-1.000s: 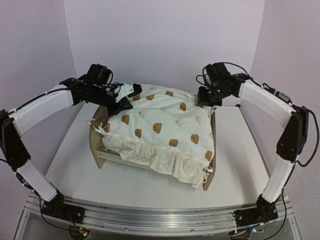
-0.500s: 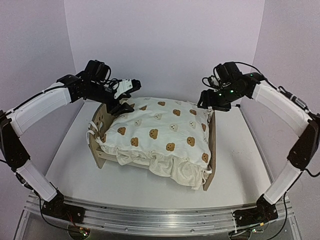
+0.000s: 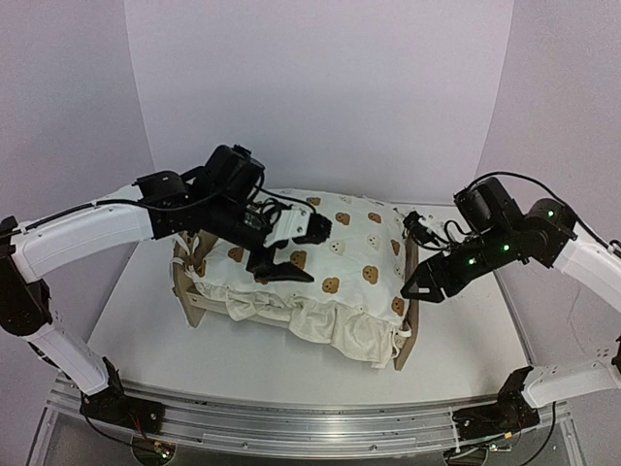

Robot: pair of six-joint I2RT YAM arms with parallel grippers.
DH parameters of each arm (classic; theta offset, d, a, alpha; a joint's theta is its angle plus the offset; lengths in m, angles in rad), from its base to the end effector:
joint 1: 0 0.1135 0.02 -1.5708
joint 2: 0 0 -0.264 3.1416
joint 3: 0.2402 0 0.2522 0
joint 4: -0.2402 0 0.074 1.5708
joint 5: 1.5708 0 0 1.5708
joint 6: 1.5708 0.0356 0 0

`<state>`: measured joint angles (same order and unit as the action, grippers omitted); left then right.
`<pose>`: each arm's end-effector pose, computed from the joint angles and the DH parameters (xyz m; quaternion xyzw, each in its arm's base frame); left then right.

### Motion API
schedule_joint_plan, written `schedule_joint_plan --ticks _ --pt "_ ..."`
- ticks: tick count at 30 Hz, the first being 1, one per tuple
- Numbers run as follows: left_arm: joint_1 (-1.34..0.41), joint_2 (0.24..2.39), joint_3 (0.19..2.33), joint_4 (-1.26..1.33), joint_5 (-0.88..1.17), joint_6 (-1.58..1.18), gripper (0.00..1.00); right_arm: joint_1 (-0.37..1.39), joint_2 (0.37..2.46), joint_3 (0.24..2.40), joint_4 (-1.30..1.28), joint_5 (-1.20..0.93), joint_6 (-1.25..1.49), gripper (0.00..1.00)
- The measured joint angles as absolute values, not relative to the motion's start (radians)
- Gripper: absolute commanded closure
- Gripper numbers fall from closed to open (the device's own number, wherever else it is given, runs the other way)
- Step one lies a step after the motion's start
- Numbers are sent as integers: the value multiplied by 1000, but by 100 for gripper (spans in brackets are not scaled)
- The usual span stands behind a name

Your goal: Set up the pet bed

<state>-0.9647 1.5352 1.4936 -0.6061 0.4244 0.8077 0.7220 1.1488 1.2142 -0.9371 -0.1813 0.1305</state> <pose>0.1832 -0.2900 0.3629 0.7374 0.4808 -0.2221 0.4192 0.1628 0.1519 0.3468 -0.3024 0.8860 0.2185 0.2754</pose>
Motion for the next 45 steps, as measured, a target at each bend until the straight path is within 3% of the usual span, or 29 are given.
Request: schedule_joint_plan --ticks 7,12,25,31,36,40,45 --pt "-1152 1600 1346 -466 471 877 25 787 1084 1108 -938 -204 -195 57" --pt "-1188 1673 1295 -355 476 894 25 787 1065 1022 -940 -212 -386 62" --pt "-1188 1765 1160 -22 361 944 26 813 1010 922 -862 -215 -636 62" --pt "-1188 1780 1123 95 292 950 65 814 1063 902 -827 -209 -696 66" --pt "-1188 1780 1116 128 254 940 98 814 1081 887 -784 -183 -688 81" --pt "-1188 1776 1114 135 248 929 100 814 1103 888 -746 -143 -633 98" --pt "-1181 1737 1099 141 238 896 100 815 1146 924 -734 -64 -539 100"
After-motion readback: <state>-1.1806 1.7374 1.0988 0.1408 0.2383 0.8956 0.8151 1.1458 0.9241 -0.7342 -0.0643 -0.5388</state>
